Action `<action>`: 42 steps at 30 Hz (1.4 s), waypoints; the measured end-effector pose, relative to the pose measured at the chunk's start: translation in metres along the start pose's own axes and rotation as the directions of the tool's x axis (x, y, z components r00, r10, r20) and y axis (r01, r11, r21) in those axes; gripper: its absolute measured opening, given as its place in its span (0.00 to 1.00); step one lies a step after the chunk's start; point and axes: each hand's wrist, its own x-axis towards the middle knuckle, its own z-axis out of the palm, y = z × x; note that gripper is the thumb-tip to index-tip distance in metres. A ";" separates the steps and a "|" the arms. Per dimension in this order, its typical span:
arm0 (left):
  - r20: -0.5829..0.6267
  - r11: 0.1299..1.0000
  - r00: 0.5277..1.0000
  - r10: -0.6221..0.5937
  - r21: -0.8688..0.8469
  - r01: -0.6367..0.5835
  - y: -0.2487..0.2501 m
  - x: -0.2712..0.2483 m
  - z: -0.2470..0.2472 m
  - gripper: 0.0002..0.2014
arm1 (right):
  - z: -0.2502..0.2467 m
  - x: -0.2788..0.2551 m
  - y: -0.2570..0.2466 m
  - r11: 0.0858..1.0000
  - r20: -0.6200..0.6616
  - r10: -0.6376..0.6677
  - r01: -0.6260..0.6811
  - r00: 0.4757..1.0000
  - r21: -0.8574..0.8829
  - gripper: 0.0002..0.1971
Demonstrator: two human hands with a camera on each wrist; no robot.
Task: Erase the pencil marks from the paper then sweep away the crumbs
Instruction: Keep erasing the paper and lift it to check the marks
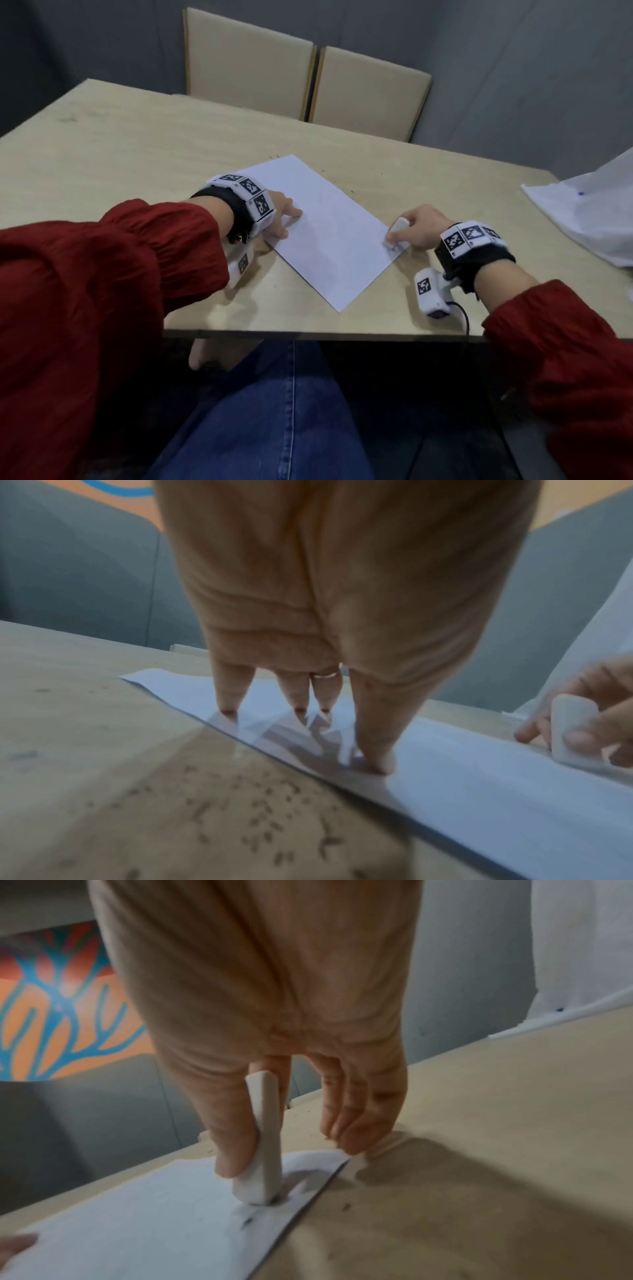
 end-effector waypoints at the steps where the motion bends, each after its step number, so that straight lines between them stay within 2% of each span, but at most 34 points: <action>1: -0.018 1.000 1.000 -0.013 -0.021 0.013 -0.007 -0.001 -0.003 0.30 | 0.001 0.003 -0.001 0.999 0.007 0.013 -0.014 1.000 0.035 0.06; 4: -0.087 0.979 0.989 -0.118 -0.177 0.102 -0.025 -0.007 -0.008 0.32 | 0.002 0.005 -0.007 0.999 0.009 -0.021 0.021 1.000 0.027 0.07; 7: -0.221 0.939 0.949 -0.224 -0.308 0.150 -0.035 -0.015 -0.011 0.29 | -0.001 -0.001 -0.014 0.996 -0.022 -0.067 0.065 0.998 -0.068 0.07; 9: -0.300 0.914 0.916 -0.266 -0.381 0.140 -0.037 -0.022 -0.015 0.28 | -0.009 -0.005 -0.021 0.993 -0.128 -0.107 0.101 0.986 -0.053 0.05; 10: -0.335 0.893 0.896 -0.291 -0.431 0.129 -0.038 -0.025 -0.019 0.28 | -0.017 -0.007 -0.025 0.991 -0.243 -0.134 0.134 0.961 -0.018 0.06; 11: -0.368 0.864 0.873 -0.319 -0.492 0.108 -0.038 -0.027 -0.023 0.29 | -0.027 -0.010 -0.031 0.983 -0.389 -0.160 0.181 0.907 0.017 0.09; 12: -0.396 0.828 0.850 -0.348 -0.555 0.080 -0.039 -0.029 -0.027 0.29 | -0.041 -0.014 -0.037 0.969 -0.525 -0.187 0.243 0.830 0.039 0.11; 13: -0.422 0.788 0.824 -0.378 -0.614 0.047 -0.039 -0.031 -0.033 0.30 | -0.056 -0.019 -0.044 0.954 -0.607 -0.218 0.298 0.764 0.033 0.10; 16: -0.458 0.640 0.760 -0.461 -0.765 -0.072 -0.033 -0.032 -0.051 0.31 | -0.092 -0.030 -0.062 0.918 -0.646 -0.366 0.375 0.670 -0.132 0.08; 18: -0.492 0.557 0.717 -0.494 -0.812 -0.173 -0.024 -0.034 -0.065 0.33 | -0.109 -0.035 -0.070 0.891 -0.724 -0.395 0.427 0.566 -0.152 0.07; 19: -0.526 0.554 0.685 -0.504 -0.805 -0.211 -0.019 -0.036 -0.071 0.35 | -0.116 -0.037 -0.073 0.885 -0.738 -0.404 0.436 0.540 -0.165 0.07; 20: -0.573 0.584 0.647 -0.504 -0.777 -0.234 -0.013 -0.038 -0.078 0.37 | -0.121 -0.039 -0.076 0.882 -0.734 -0.416 0.436 0.537 -0.181 0.07; 22: -0.694 0.690 0.567 -0.443 -0.668 -0.279 -0.001 -0.047 -0.094 0.43 | -0.132 -0.045 -0.080 0.865 -0.742 -0.435 0.465 0.510 -0.188 0.07; 24: -0.778 0.759 0.521 -0.352 -0.563 -0.328 0.010 -0.058 -0.112 0.50 | -0.142 -0.053 -0.084 0.842 -0.764 -0.441 0.513 0.471 -0.169 0.07; 26: -0.827 0.813 0.493 -0.271 -0.471 -0.342 0.020 -0.066 -0.132 0.56 | -0.147 -0.060 -0.088 0.797 -0.745 -0.490 0.578 0.454 -0.172 0.06; 28: -0.848 0.873 0.488 -0.207 -0.385 -0.299 0.029 -0.069 -0.150 0.60 | -0.149 -0.069 -0.094 0.731 -0.685 -0.585 0.648 0.435 -0.213 0.07; 29: -0.845 0.878 0.502 -0.184 -0.370 -0.302 0.032 -0.070 -0.158 0.59 | -0.150 -0.073 -0.097 0.695 -0.656 -0.628 0.680 0.418 -0.232 0.08; 30: -0.831 0.864 0.527 -0.176 -0.387 -0.323 0.035 -0.071 -0.166 0.54 | -0.152 -0.077 -0.100 0.667 -0.638 -0.657 0.704 0.402 -0.243 0.08; 31: -0.811 0.840 0.556 -0.181 -0.421 -0.341 0.038 -0.072 -0.171 0.44 | -0.154 -0.081 -0.103 0.649 -0.634 -0.669 0.721 0.388 -0.244 0.08; 33: -0.765 0.807 0.605 -0.222 -0.492 -0.326 0.040 -0.073 -0.177 0.20 | -0.161 -0.087 -0.107 0.658 -0.654 -0.647 0.722 0.393 -0.216 0.08; 34: -0.753 0.761 0.603 -0.264 -0.546 -0.350 0.038 -0.071 -0.178 0.12 | -0.165 -0.089 -0.105 0.706 -0.684 -0.599 0.677 0.415 -0.207 0.07; 36: -0.724 0.577 0.580 -0.373 -0.671 -0.466 0.028 -0.069 -0.177 0.07 | -0.176 -0.090 -0.099 0.849 -0.761 -0.442 0.496 0.474 -0.184 0.07; 37: -0.713 0.498 0.558 -0.424 -0.698 -0.514 0.020 -0.068 -0.177 0.06 | -0.180 -0.091 -0.096 0.887 -0.800 -0.353 0.447 0.485 -0.120 0.07; 38: -0.701 0.437 0.537 -0.469 -0.713 -0.548 0.013 -0.068 -0.177 0.06 | -0.182 -0.092 -0.093 0.885 -0.825 -0.277 0.464 0.493 -0.020 0.07; 39: -0.683 0.374 0.529 -0.504 -0.725 -0.579 0.005 -0.068 -0.177 0.08 | -0.182 -0.092 -0.089 0.838 -0.827 -0.228 0.537 0.513 0.102 0.07; 40: -0.664 0.309 0.530 -0.527 -0.731 -0.608 0.000 -0.070 -0.177 0.08 | -0.180 -0.093 -0.086 0.755 -0.804 -0.210 0.615 0.557 0.229 0.08; 42: -0.644 0.216 0.542 -0.540 -0.728 -0.650 -0.005 -0.071 -0.177 0.08 | -0.171 -0.093 -0.084 0.604 -0.703 -0.241 0.671 0.669 0.431 0.12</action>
